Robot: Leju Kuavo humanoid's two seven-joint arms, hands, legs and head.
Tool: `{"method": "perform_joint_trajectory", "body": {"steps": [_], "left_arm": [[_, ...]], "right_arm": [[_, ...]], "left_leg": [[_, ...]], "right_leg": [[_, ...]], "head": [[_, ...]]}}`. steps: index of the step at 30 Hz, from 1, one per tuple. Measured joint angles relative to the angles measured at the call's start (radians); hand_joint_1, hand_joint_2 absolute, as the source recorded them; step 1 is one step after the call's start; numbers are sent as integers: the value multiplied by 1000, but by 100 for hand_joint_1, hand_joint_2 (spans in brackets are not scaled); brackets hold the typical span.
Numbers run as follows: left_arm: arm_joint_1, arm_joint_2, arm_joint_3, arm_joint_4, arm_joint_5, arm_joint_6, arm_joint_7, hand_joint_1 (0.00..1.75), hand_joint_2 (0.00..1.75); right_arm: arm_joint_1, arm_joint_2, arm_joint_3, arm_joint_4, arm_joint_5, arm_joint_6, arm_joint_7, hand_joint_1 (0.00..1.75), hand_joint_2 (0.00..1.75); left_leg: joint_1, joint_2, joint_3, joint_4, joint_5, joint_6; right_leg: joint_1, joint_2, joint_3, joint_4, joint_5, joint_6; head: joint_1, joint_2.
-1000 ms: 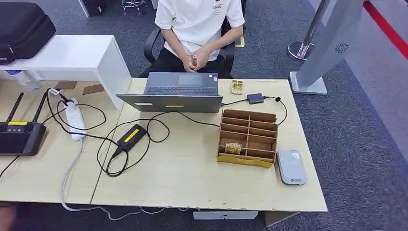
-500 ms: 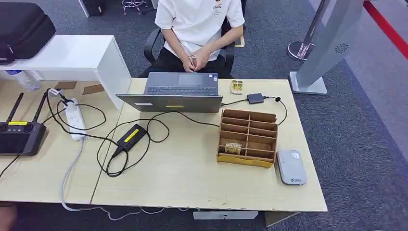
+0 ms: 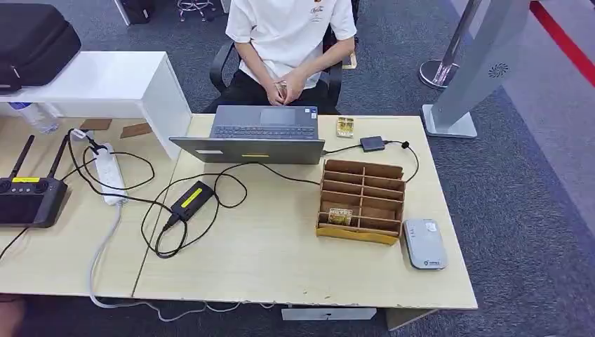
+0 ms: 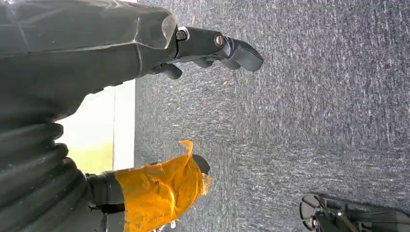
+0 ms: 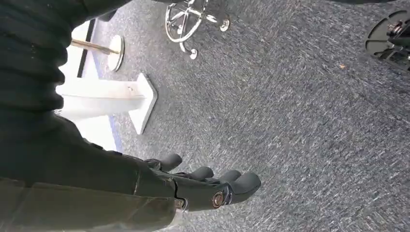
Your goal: Pass the card to the sensor for recognition and then transmit it.
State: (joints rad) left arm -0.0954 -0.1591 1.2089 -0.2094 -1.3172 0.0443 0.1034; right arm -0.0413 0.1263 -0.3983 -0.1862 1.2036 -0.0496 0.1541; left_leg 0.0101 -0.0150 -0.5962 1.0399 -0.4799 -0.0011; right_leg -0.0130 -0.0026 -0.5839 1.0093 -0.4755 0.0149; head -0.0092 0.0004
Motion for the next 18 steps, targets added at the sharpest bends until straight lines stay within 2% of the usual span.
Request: {"method": "perform_joint_trajectory", "body": {"steps": [5,9,12,13,18], "left_arm": [[0,0,0,0,-2,-1,-3,0,175],[0,0,0,0,3,-34,-15,0,175],[0,-1,0,0,5,-7,10,0,175],[0,-1,0,0,3,-2,14,0,175],[0,0,0,0,-8,13,15,0,175]], "right_arm": [[0,0,0,0,1,0,-1,0,175],[0,0,0,0,-10,-5,-6,0,175],[0,0,0,0,-10,-22,-12,0,175],[0,0,0,0,-9,-24,-12,0,0],[0,0,0,0,0,-24,-10,0,0]], "left_leg": [[0,0,0,0,0,0],[0,0,0,0,0,0],[0,0,0,0,0,0],[0,0,0,0,0,0],[0,0,0,0,0,0]], "right_leg": [[0,0,0,0,0,0],[0,0,0,0,0,0],[0,0,0,0,0,0],[0,0,0,0,0,0],[0,0,0,0,0,0]], "head": [[0,0],[0,0],[0,0],[0,0],[0,0]]}}
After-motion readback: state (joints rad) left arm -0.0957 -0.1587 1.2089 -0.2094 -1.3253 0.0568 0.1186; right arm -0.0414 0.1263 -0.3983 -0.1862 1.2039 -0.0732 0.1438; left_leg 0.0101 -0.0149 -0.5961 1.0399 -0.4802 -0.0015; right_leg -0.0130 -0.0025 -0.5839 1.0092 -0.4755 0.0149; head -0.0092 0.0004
